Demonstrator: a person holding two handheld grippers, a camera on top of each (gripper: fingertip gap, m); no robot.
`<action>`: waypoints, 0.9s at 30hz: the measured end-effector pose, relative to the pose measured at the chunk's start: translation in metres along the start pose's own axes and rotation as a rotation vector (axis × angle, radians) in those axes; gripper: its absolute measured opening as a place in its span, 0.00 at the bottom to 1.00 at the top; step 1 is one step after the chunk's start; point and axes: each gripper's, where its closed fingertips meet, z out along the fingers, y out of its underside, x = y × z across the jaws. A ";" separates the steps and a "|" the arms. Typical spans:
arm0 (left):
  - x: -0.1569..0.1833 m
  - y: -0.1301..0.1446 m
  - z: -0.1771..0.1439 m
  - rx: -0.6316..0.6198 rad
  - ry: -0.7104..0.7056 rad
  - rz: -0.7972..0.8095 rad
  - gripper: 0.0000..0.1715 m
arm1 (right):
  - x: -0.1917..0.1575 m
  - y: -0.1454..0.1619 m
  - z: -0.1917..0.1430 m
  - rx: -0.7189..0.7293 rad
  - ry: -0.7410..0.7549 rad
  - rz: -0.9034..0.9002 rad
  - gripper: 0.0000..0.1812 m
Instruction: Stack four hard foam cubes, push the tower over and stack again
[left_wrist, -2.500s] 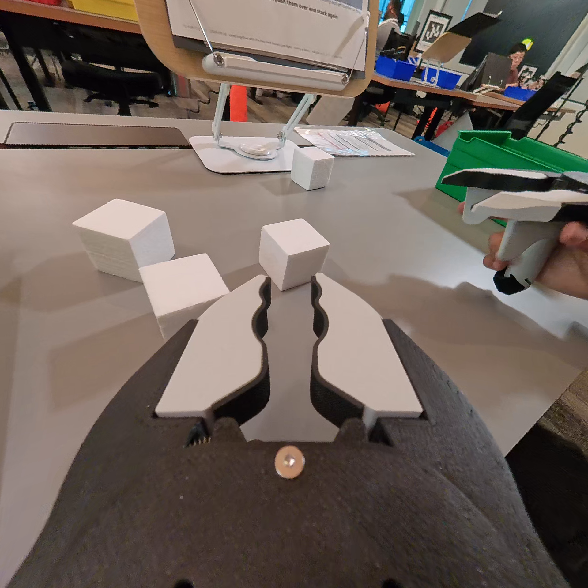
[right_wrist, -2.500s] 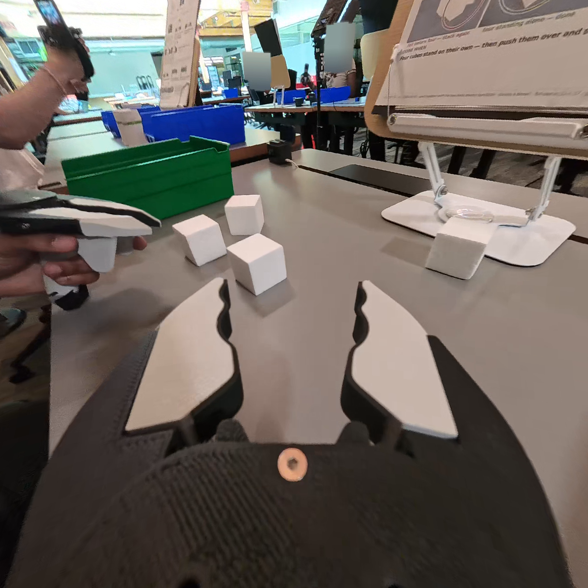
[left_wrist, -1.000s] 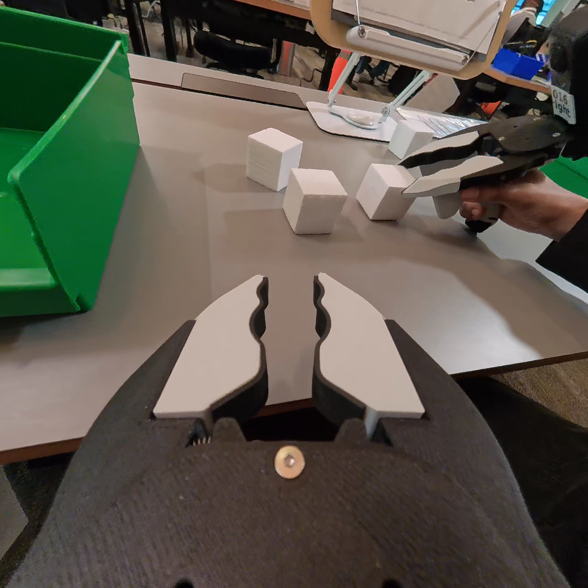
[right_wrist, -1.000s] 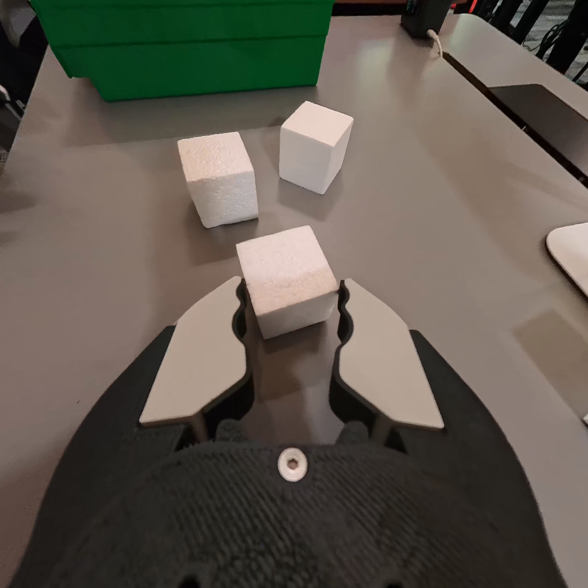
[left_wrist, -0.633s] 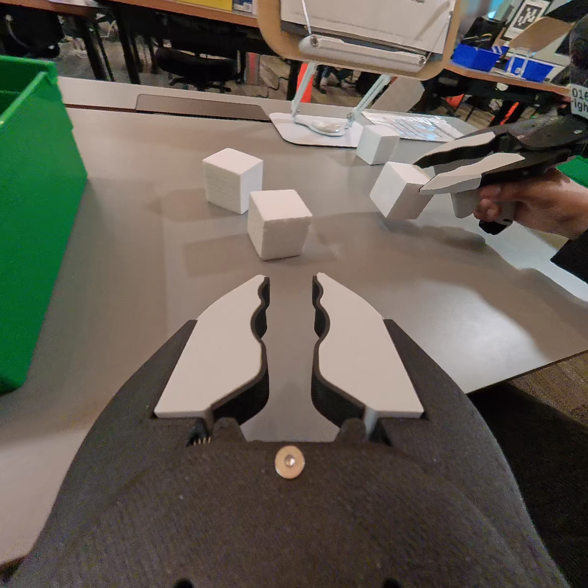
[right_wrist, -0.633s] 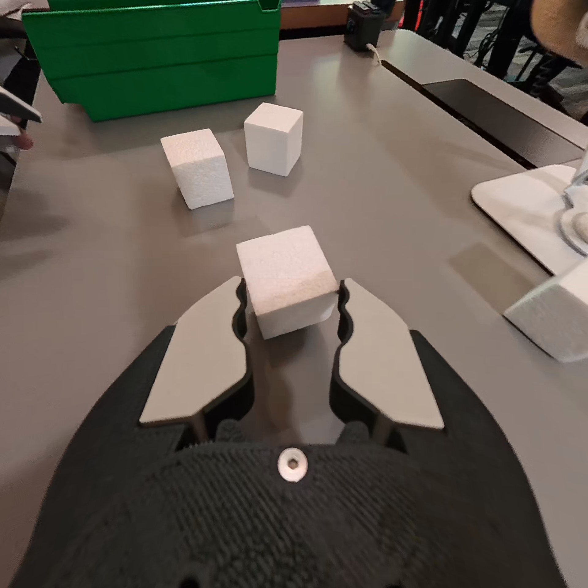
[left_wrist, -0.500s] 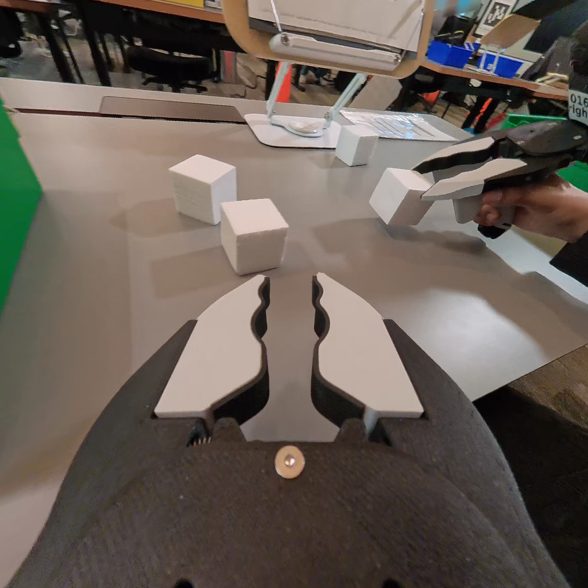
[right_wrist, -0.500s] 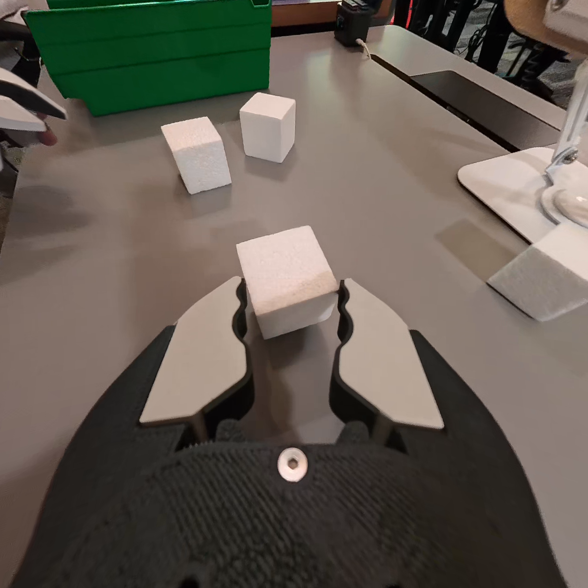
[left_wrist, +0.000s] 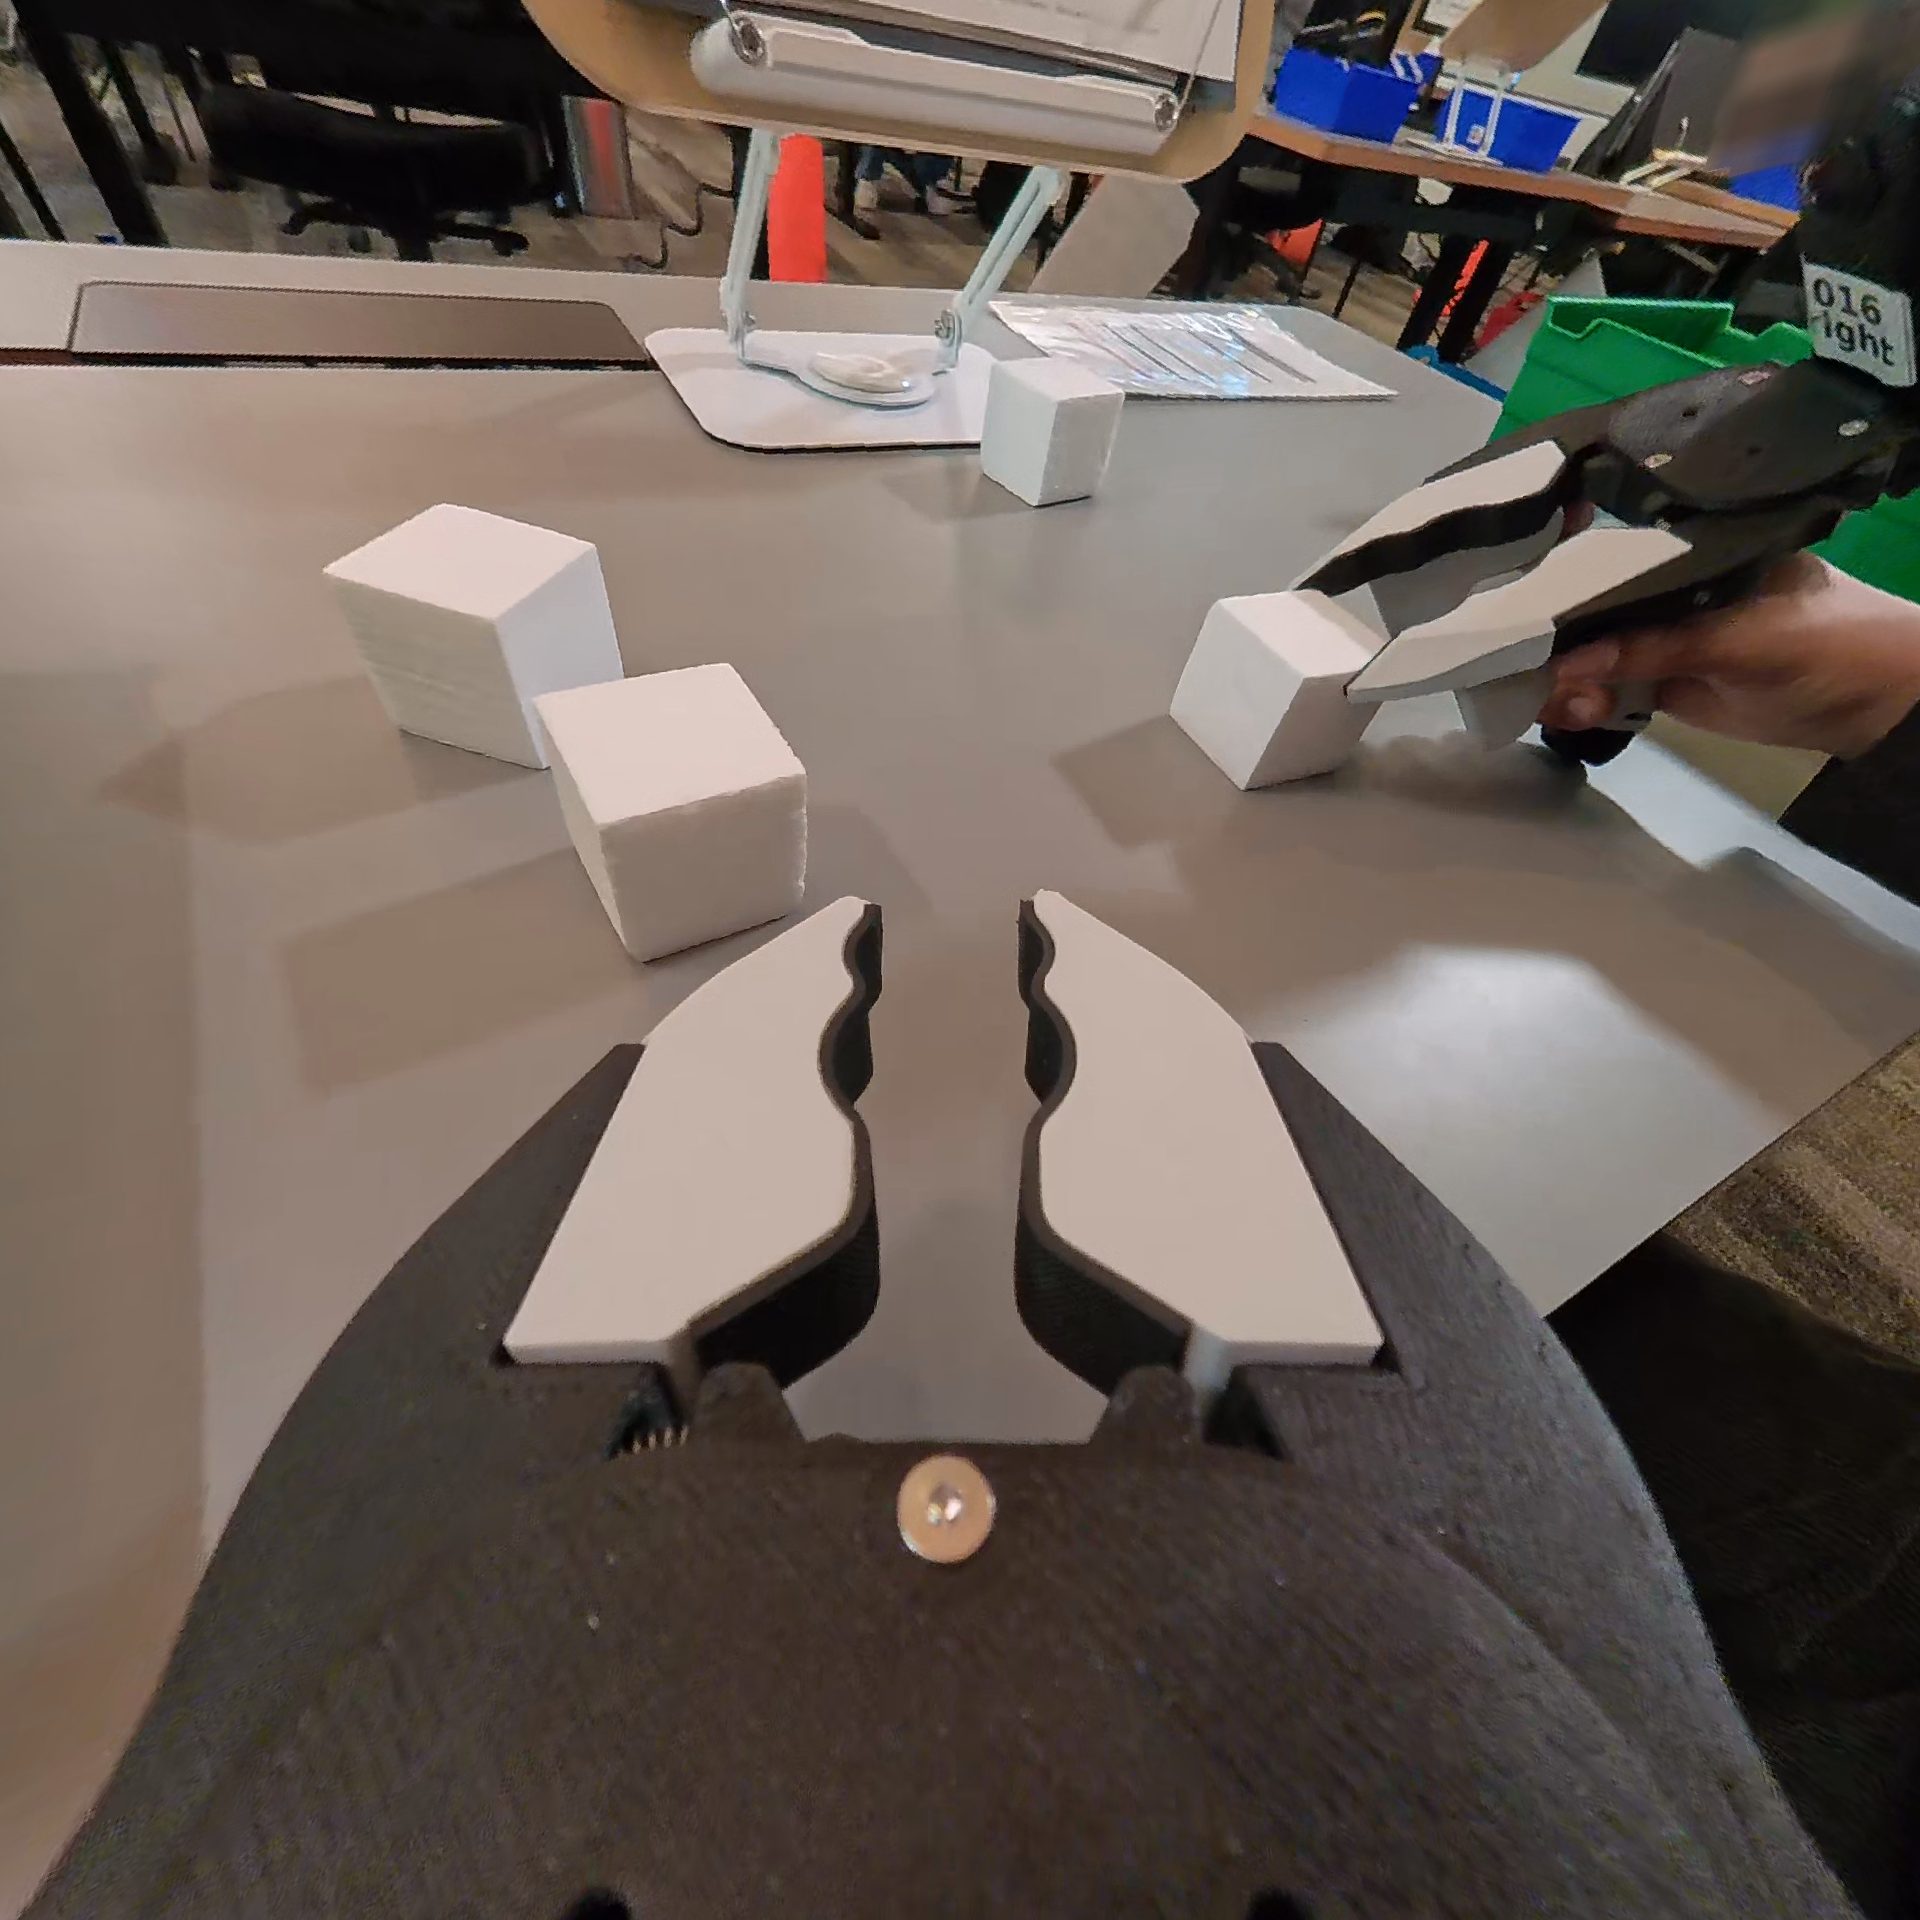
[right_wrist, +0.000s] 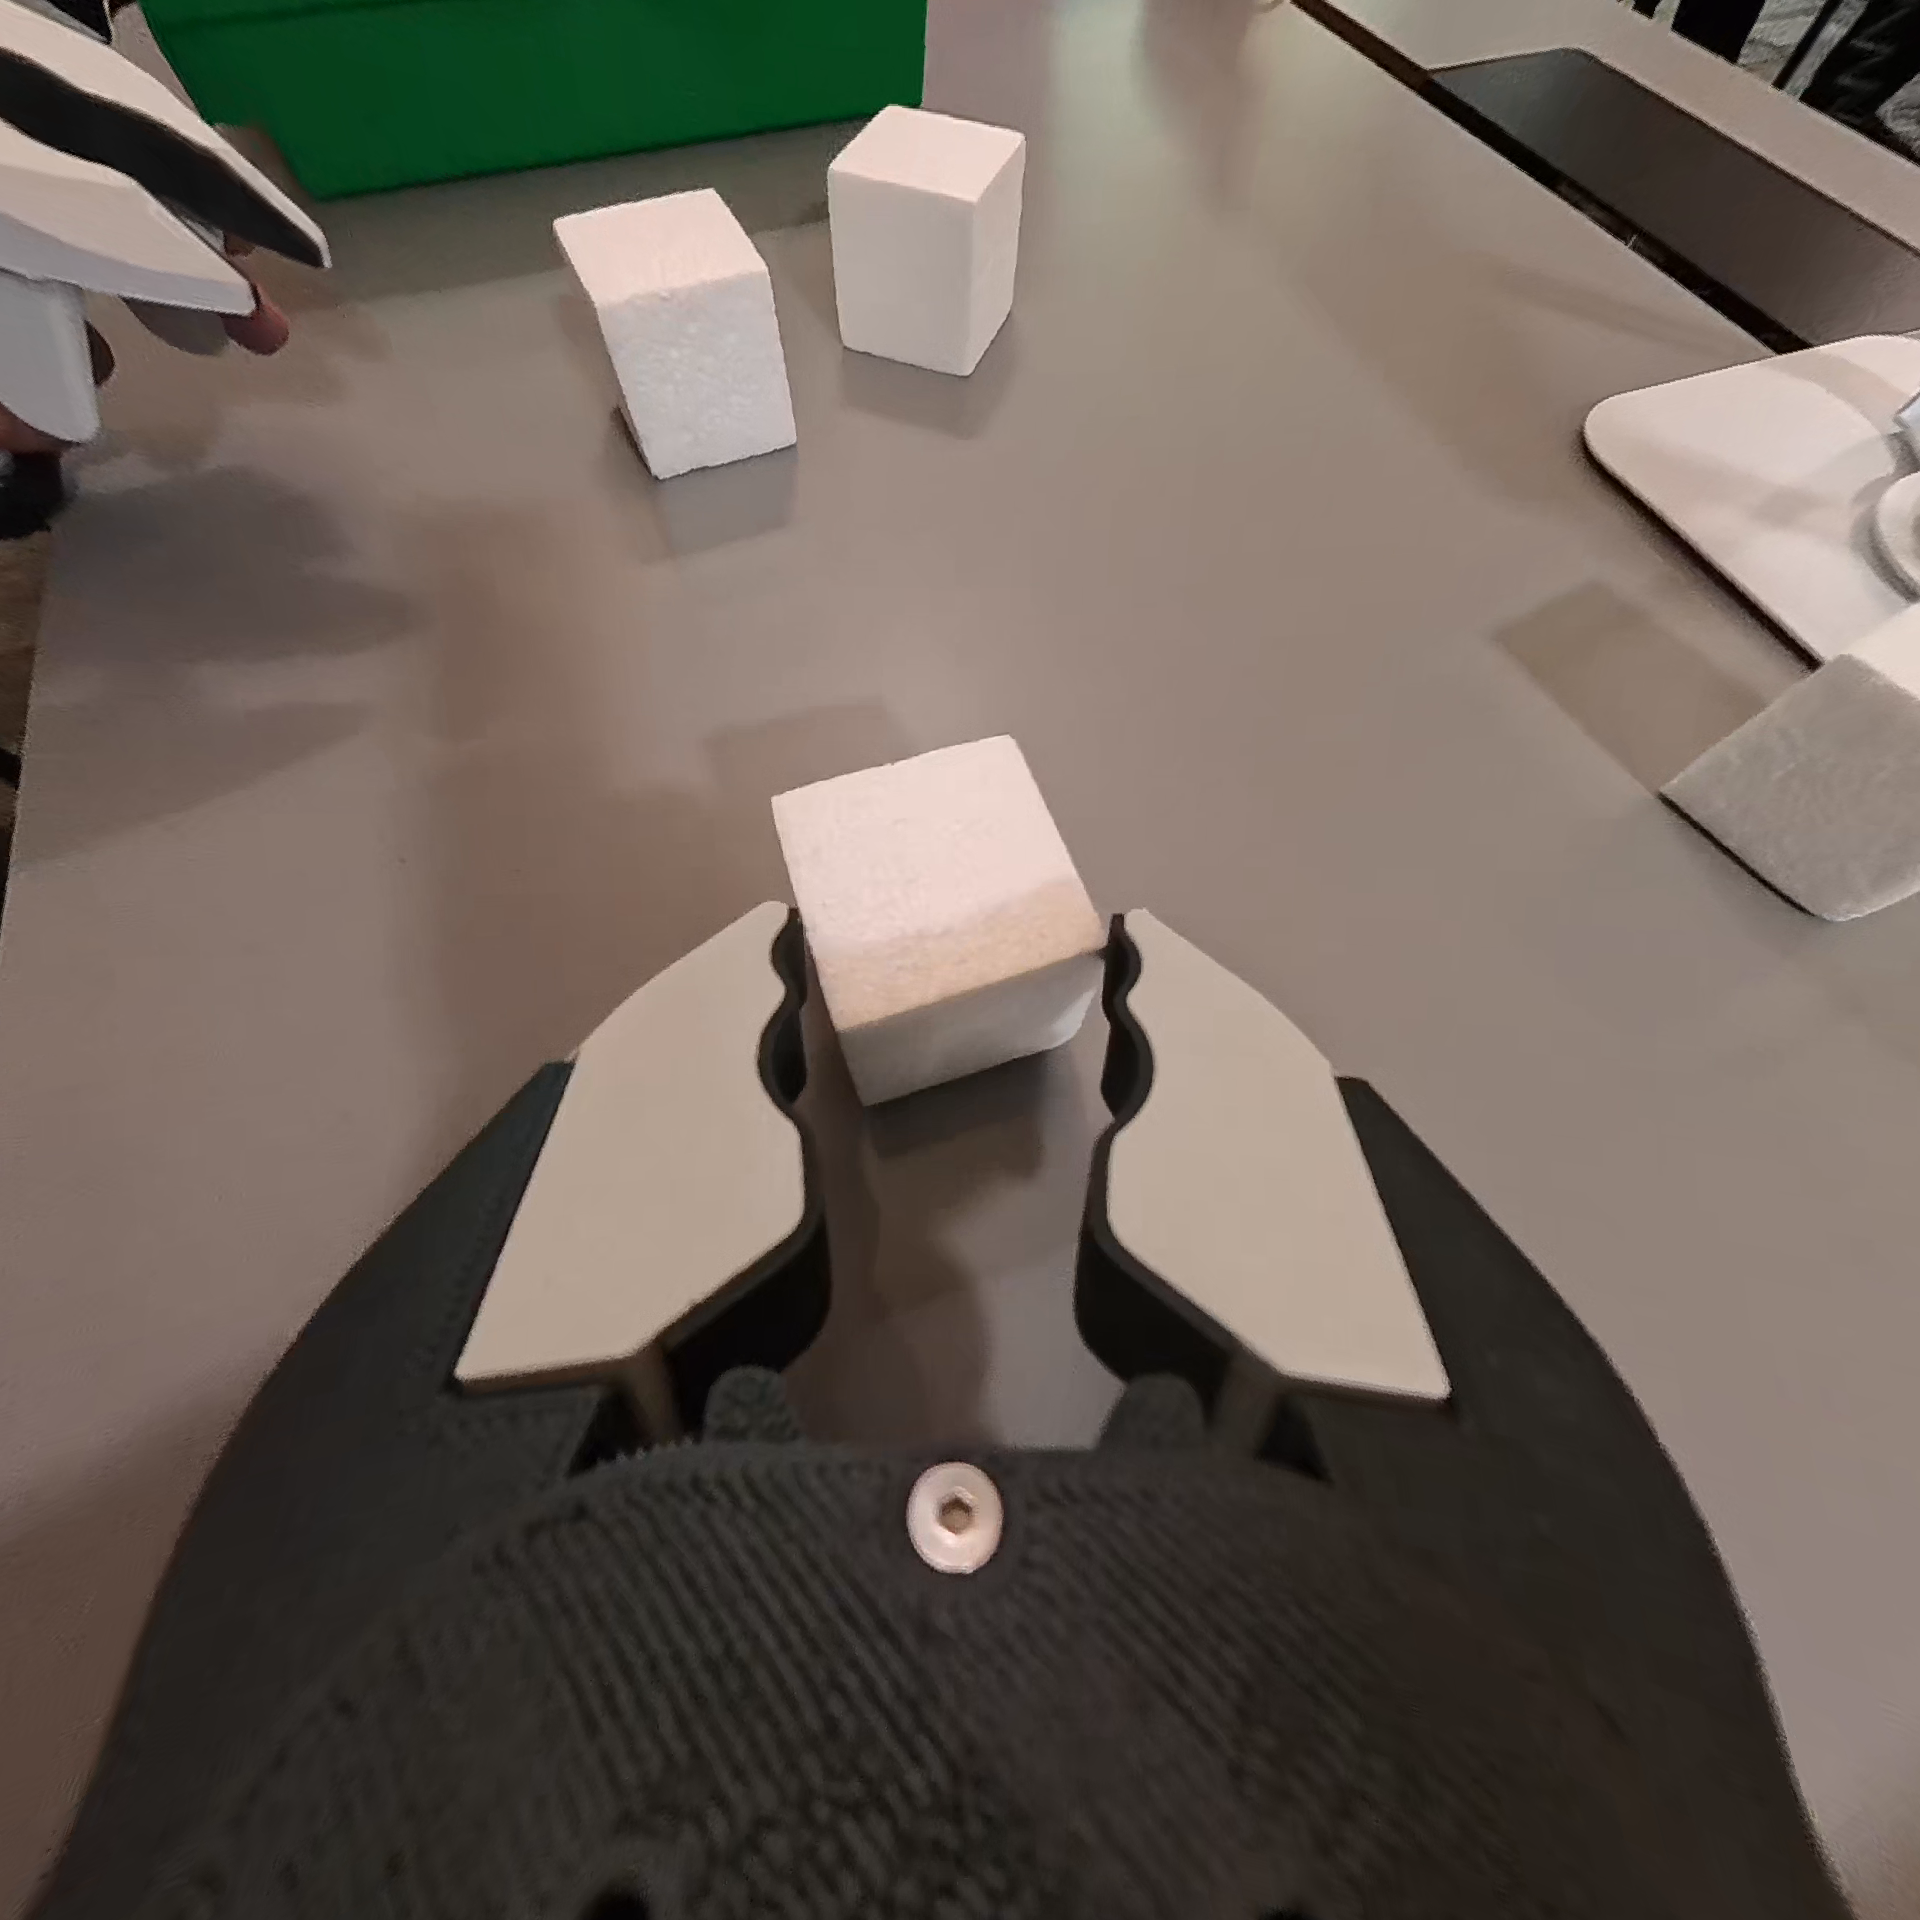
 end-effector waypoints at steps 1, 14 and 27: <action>-0.001 0.000 0.000 0.000 -0.002 -0.003 0.15 | -0.001 0.000 0.000 -0.001 -0.003 -0.002 0.31; -0.001 0.001 0.000 -0.003 -0.002 -0.012 0.15 | -0.001 0.000 0.001 0.001 0.003 -0.009 0.31; -0.002 0.001 0.000 -0.006 -0.004 -0.012 0.15 | -0.001 0.001 -0.001 -0.006 0.001 -0.006 0.31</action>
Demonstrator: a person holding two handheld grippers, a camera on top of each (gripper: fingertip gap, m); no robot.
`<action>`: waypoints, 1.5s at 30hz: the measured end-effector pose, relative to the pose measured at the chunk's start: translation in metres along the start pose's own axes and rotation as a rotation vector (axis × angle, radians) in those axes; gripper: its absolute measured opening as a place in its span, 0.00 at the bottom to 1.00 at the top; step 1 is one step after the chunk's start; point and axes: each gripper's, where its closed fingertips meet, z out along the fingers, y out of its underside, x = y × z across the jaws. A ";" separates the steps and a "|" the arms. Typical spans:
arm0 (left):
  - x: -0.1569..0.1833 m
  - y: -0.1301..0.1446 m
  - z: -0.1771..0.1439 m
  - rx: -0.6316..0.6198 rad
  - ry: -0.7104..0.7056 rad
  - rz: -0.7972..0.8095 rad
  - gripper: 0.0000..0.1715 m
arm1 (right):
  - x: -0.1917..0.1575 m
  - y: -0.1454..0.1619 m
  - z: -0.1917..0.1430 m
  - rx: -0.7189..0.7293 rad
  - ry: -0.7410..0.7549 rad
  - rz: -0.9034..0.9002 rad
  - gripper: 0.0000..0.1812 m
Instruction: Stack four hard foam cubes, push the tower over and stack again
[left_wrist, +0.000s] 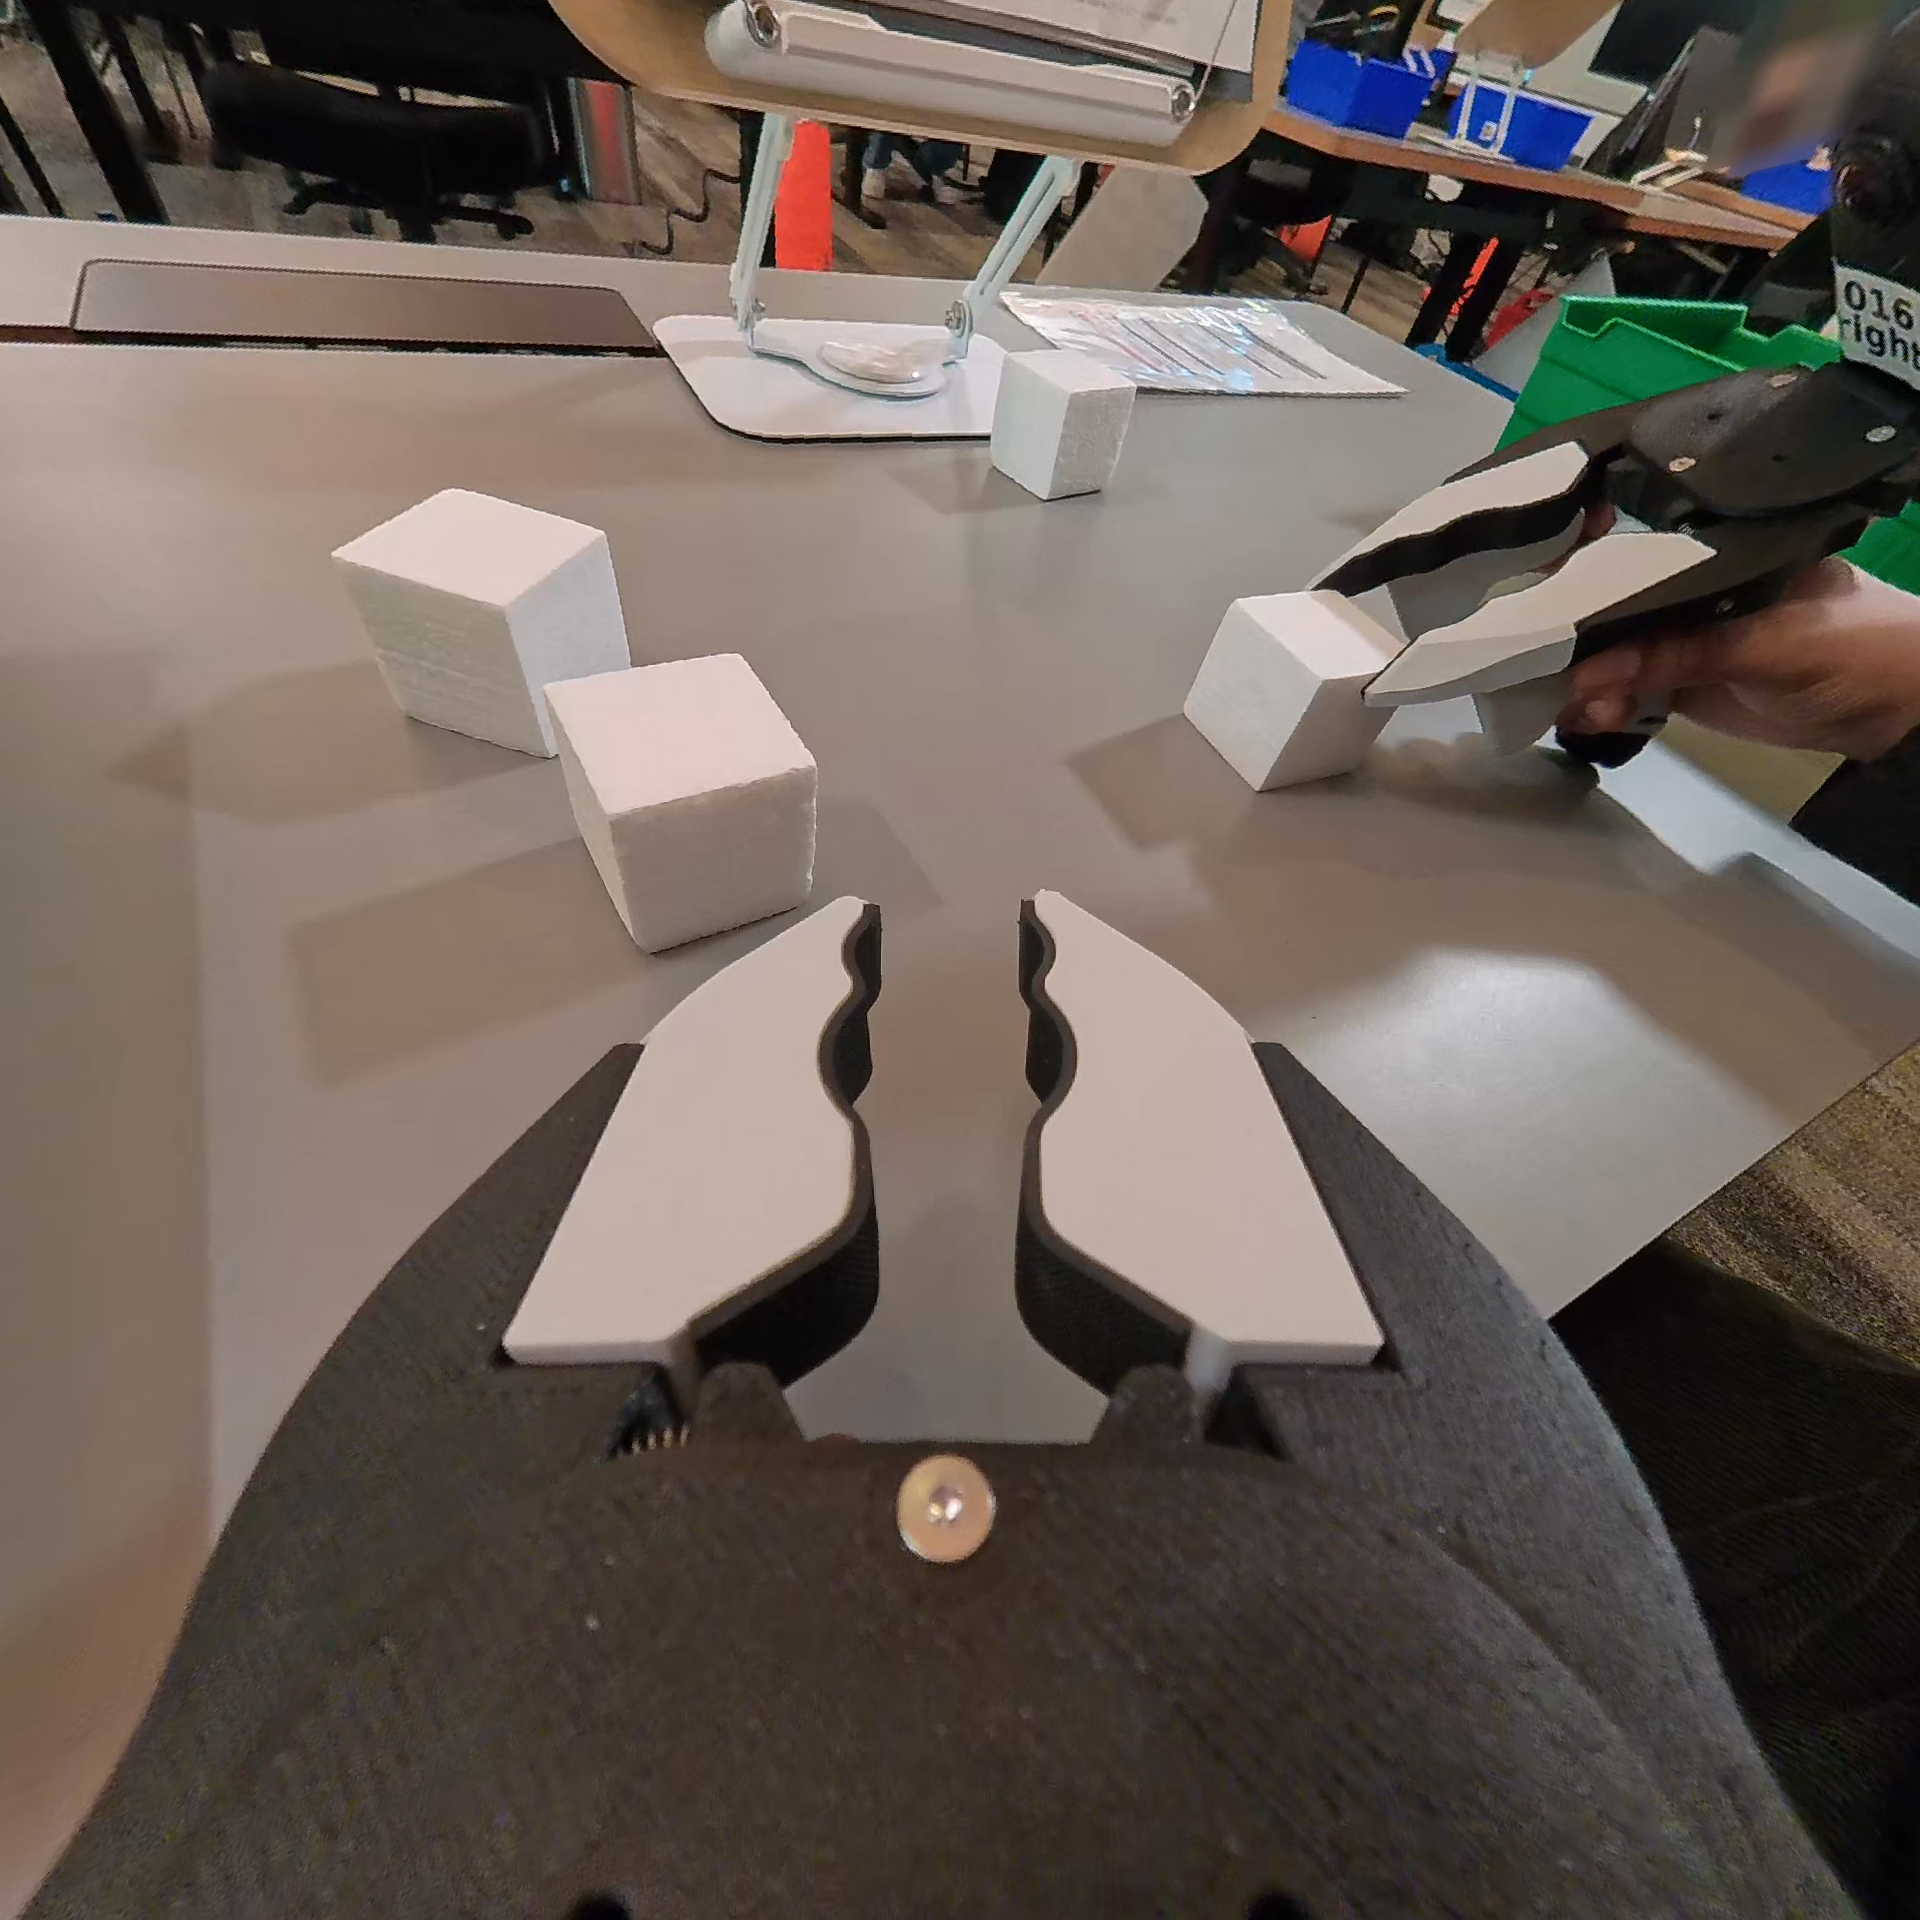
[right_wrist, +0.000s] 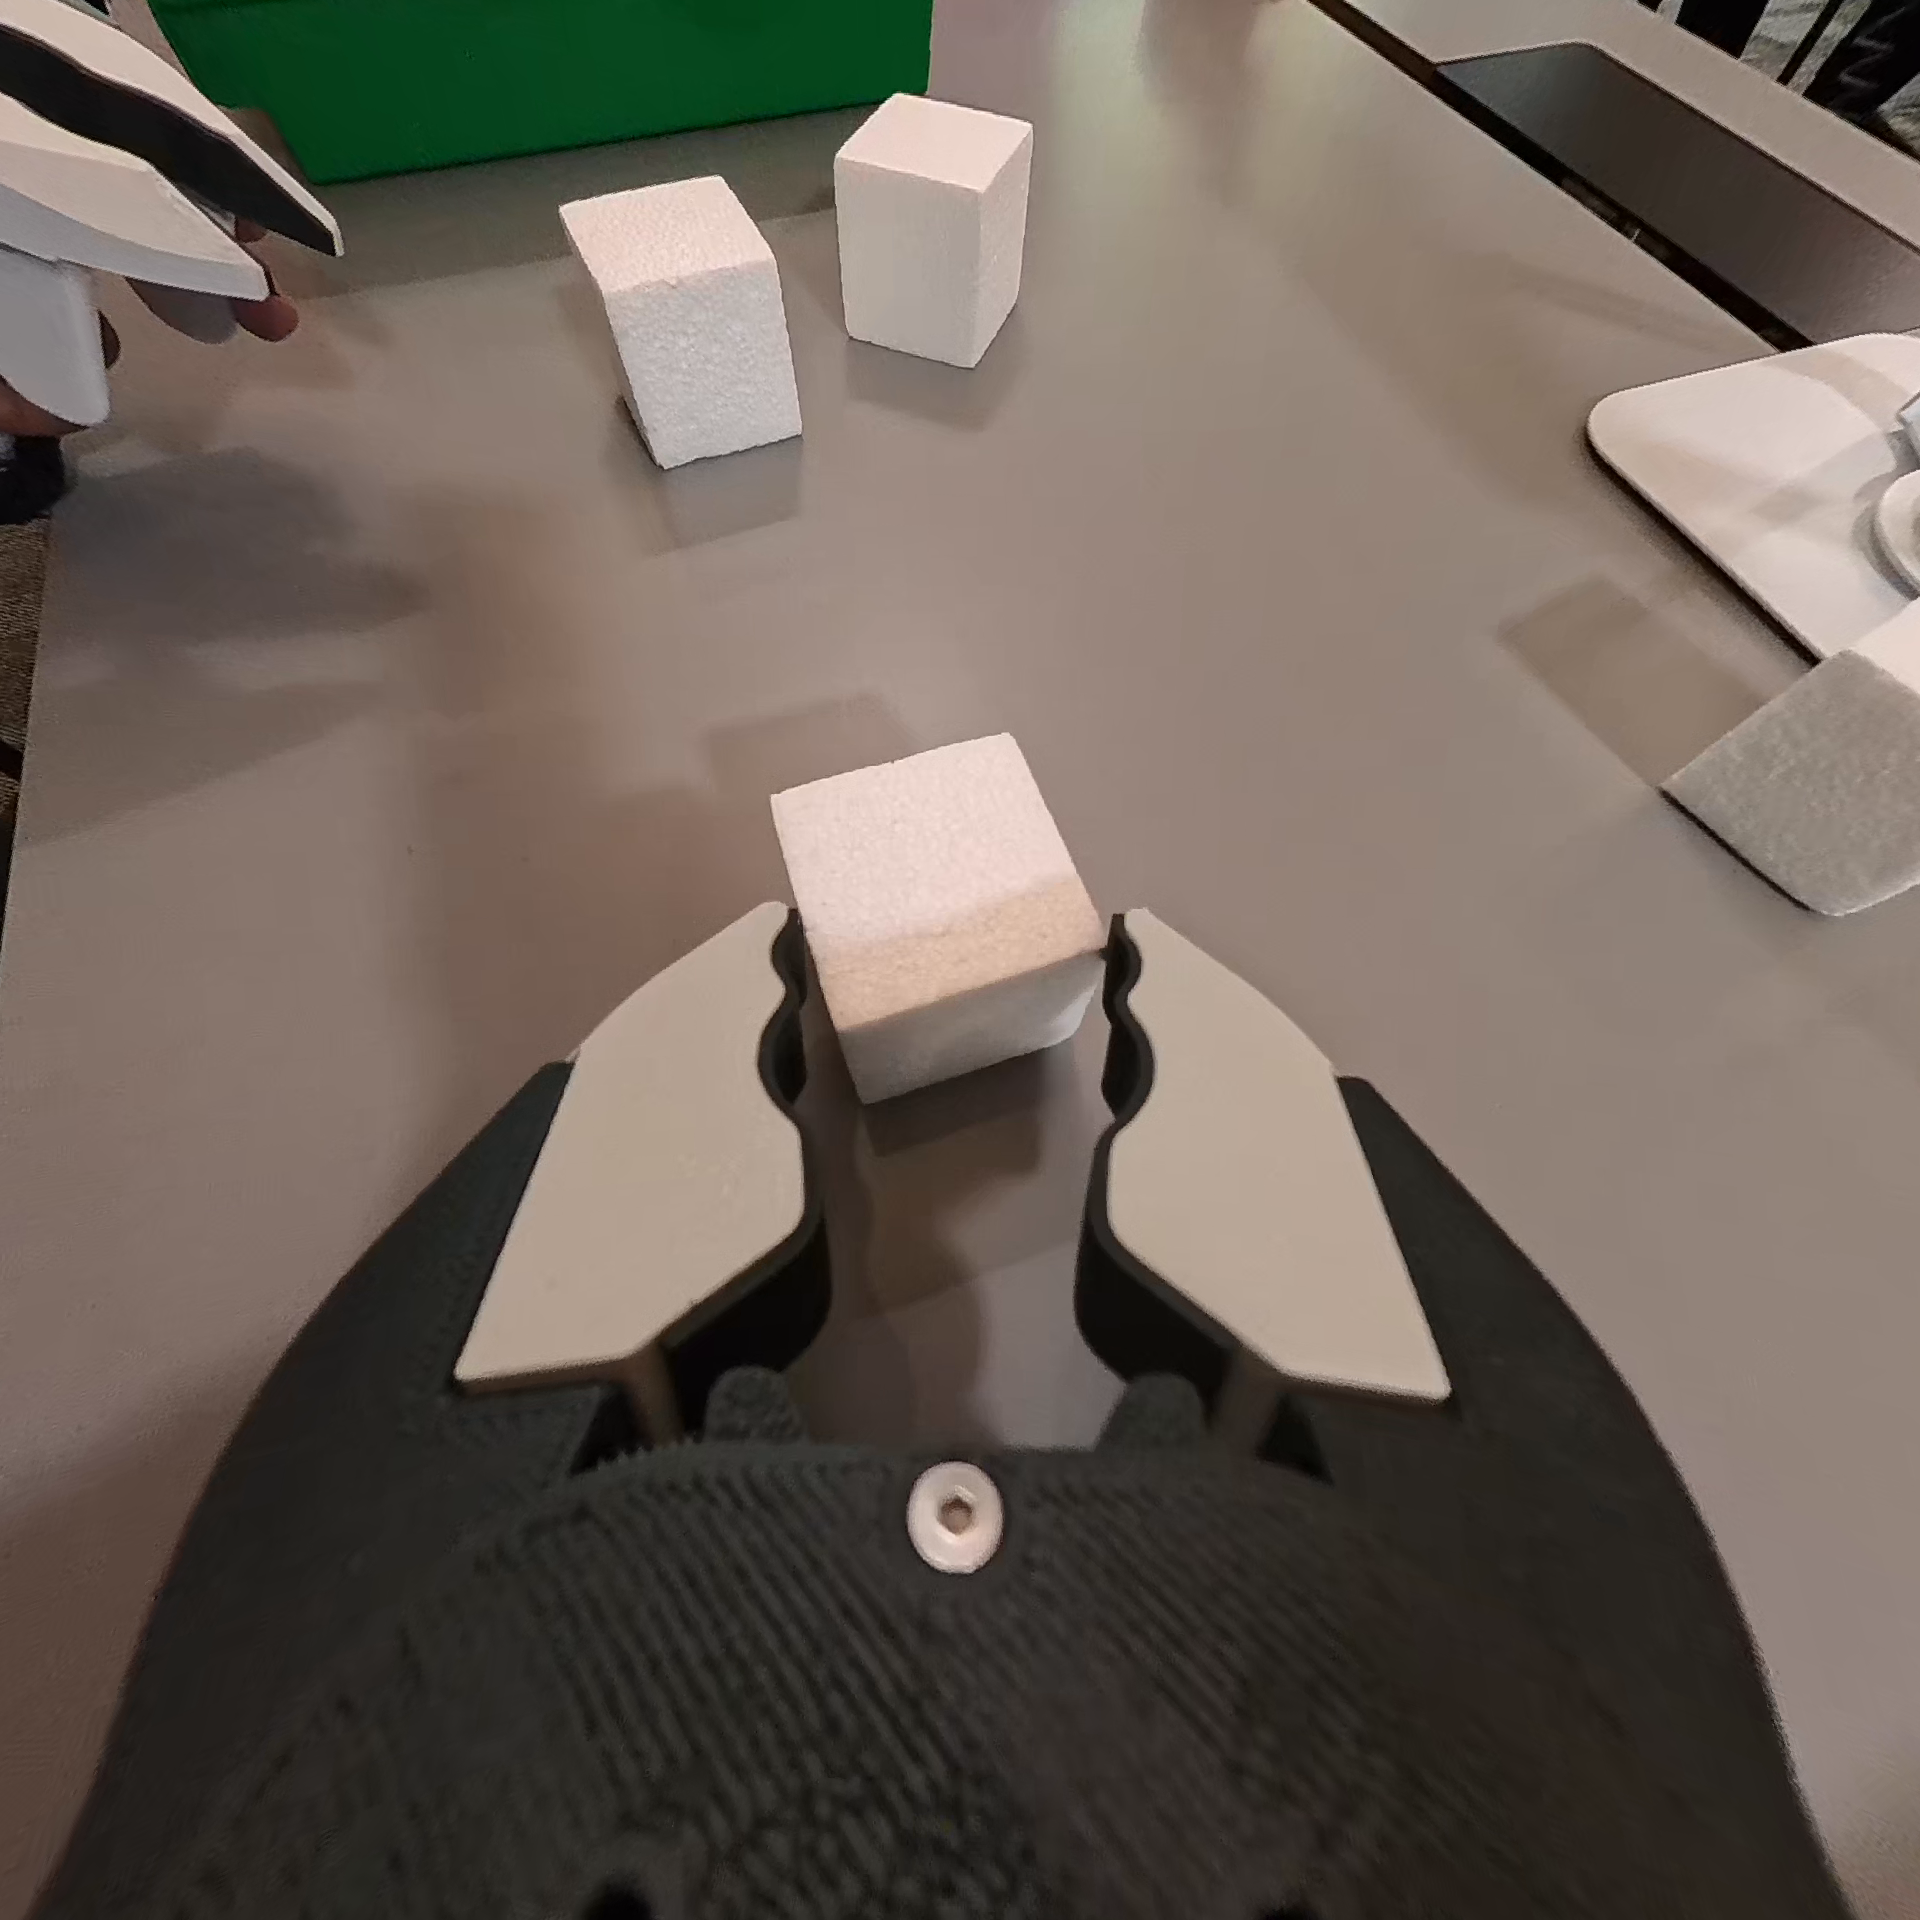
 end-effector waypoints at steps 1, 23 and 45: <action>0.000 0.000 0.000 0.000 0.001 -0.001 0.15 | 0.001 0.000 -0.001 -0.002 0.003 -0.002 0.31; 0.000 0.000 0.000 -0.002 0.000 -0.001 0.15 | 0.001 0.002 -0.003 0.003 -0.008 0.001 0.31; -0.001 0.001 0.000 -0.008 -0.005 0.001 0.15 | 0.001 0.001 -0.004 0.008 -0.001 0.000 0.34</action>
